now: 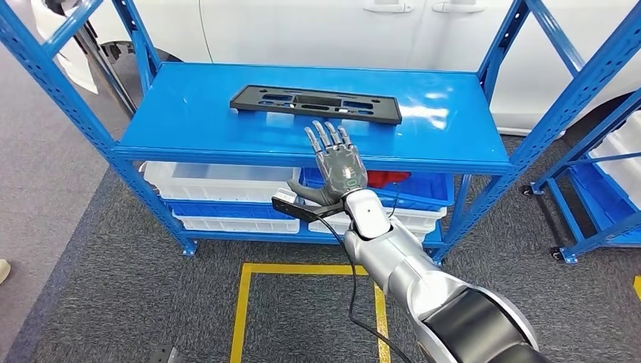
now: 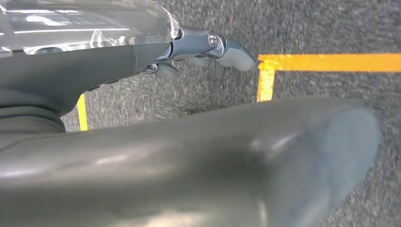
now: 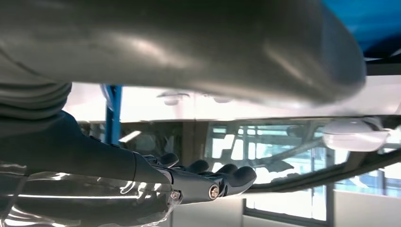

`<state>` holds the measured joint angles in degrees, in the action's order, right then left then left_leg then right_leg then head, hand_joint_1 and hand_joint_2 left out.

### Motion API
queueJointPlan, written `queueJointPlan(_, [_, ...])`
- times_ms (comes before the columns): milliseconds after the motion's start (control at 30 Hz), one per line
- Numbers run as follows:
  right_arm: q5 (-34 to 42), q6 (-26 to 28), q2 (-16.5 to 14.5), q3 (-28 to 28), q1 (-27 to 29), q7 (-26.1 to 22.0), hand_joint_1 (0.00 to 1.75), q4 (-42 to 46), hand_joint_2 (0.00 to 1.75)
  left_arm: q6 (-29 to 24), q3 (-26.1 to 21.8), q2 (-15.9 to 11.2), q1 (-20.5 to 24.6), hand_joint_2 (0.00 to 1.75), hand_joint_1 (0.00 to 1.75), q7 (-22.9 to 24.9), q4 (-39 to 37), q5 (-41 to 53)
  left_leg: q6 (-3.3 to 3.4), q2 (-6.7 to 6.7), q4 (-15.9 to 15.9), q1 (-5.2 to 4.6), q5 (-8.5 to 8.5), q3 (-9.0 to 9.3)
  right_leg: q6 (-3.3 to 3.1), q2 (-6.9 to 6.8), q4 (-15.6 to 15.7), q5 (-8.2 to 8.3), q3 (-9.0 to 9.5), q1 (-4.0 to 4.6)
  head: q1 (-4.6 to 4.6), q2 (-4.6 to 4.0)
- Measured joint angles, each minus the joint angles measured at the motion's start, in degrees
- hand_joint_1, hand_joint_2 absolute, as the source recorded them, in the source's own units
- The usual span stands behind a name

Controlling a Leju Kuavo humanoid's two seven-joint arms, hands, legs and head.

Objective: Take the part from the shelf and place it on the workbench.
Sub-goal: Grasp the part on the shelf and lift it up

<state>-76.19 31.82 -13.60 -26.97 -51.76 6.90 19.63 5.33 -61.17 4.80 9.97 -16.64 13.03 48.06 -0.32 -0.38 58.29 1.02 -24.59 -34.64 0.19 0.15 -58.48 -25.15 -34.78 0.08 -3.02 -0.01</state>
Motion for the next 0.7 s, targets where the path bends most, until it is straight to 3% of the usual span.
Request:
queueJointPlan(67, [0.13,0.28,0.00,0.33,-0.07,-0.38,0.00,0.03,0.00,0.00,0.01,0.00,-0.01,0.00,0.00,-0.02,0.00,-0.03,0.69,0.00,-0.29,0.19,0.06,0.24,0.55,-0.02,-3.32,-1.91,-1.54,-0.15,0.00,0.01])
queueJointPlan(133, [0.20,0.54,0.02,0.65,0.07,-0.56,0.00,-0.01,0.00,0.00,-0.01,-0.02,-0.01,0.00,0.00,-0.10,0.00,-0.09,1.10,0.01,-0.31,0.15,-0.08,0.34,0.87,-0.03,-10.92,-5.15,-5.53,-0.31,0.00,0.01])
queueJointPlan(167, [0.22,0.59,0.02,0.77,0.24,-0.65,0.00,-0.05,0.00,0.00,-0.01,-0.03,-0.04,0.00,0.00,-0.16,0.00,-0.13,1.19,0.01,-0.27,0.12,-0.18,0.37,0.94,-0.04,-14.48,-6.18,-7.59,-0.36,0.00,0.01])
queueJointPlan(200, [0.28,0.60,0.02,0.89,0.45,-0.80,0.00,-0.08,0.00,0.00,-0.01,-0.03,-0.09,0.00,0.00,-0.23,0.00,-0.16,1.23,-0.01,-0.23,0.10,-0.30,0.44,0.95,-0.04,-16.45,-6.23,-8.93,-0.39,0.00,0.01])
queueJointPlan(233, [0.45,0.58,0.01,1.02,0.61,-1.04,0.00,-0.10,0.00,0.00,-0.01,-0.03,-0.17,0.00,0.00,-0.31,0.00,-0.19,1.21,-0.06,-0.17,0.09,-0.46,0.57,0.87,-0.04,-16.16,-5.15,-9.17,-0.41,0.00,0.01])
queueJointPlan(267, [0.77,0.56,0.00,1.19,0.69,-1.34,0.00,-0.11,0.00,0.01,-0.01,-0.02,-0.23,0.00,0.00,-0.38,0.00,-0.21,1.13,-0.12,-0.11,0.08,-0.66,0.79,0.68,-0.04,-13.50,-3.10,-8.19,-0.40,0.00,0.01])
queueJointPlan(300, [1.22,0.52,-0.01,1.40,0.70,-1.72,0.00,-0.11,0.00,0.01,-0.01,0.00,-0.30,0.00,0.00,-0.43,0.00,-0.24,1.00,-0.18,-0.07,0.07,-0.90,1.07,0.38,-0.03,-9.38,-0.66,-6.41,-0.36,0.00,0.01])
queueJointPlan(367, [2.17,0.44,-0.05,1.97,0.60,-2.41,0.00,-0.11,0.00,0.04,-0.01,0.09,-0.34,0.00,0.00,-0.48,0.00,-0.31,0.57,-0.24,0.01,-0.10,-1.40,1.45,-0.16,-0.02,-2.33,2.01,-3.09,-0.07,0.00,0.00])
queueJointPlan(400, [2.55,0.42,-0.08,2.26,0.60,-2.67,0.00,-0.11,0.00,0.05,-0.01,0.12,-0.36,0.00,0.00,-0.49,0.00,-0.36,0.29,-0.24,-0.03,-0.16,-1.59,1.55,-0.36,0.01,-0.67,2.21,-2.31,0.08,0.00,0.00])
queueJointPlan(500, [3.15,0.55,-0.18,3.04,0.70,-3.08,0.00,-0.07,0.00,0.07,-0.01,0.13,-0.43,0.00,0.00,-0.50,0.00,-0.55,-0.65,-0.15,-0.26,-0.18,-2.02,1.96,-0.98,0.15,0.31,1.70,-1.68,-0.01,0.00,0.01])
queueJointPlan(567, [3.30,0.97,-0.37,3.52,0.63,-3.40,0.00,0.01,0.00,0.07,-0.01,0.10,-0.41,0.00,0.00,-0.52,0.00,-0.61,-1.13,-0.01,2.19,-0.16,-3.42,1.13,-1.57,0.12,0.86,1.48,-0.82,-0.34,0.00,-0.01])
queueJointPlan(667, [3.37,1.64,-0.72,4.07,0.85,-3.72,0.00,0.04,0.00,0.14,-0.01,0.10,-0.56,0.00,0.00,-0.51,-0.01,-0.65,-1.57,0.04,12.88,-0.06,-7.49,-4.58,-2.17,0.06,1.00,0.75,0.18,-0.22,0.00,0.00])
queueJointPlan(700, [3.37,1.71,-0.76,4.18,1.04,-3.69,0.00,0.03,0.00,0.16,-0.01,0.09,-0.66,0.00,0.00,-0.51,-0.01,-0.66,-1.66,0.04,15.39,-0.04,-7.76,-6.30,-2.21,0.08,0.99,0.44,0.51,-0.16,0.00,0.01])
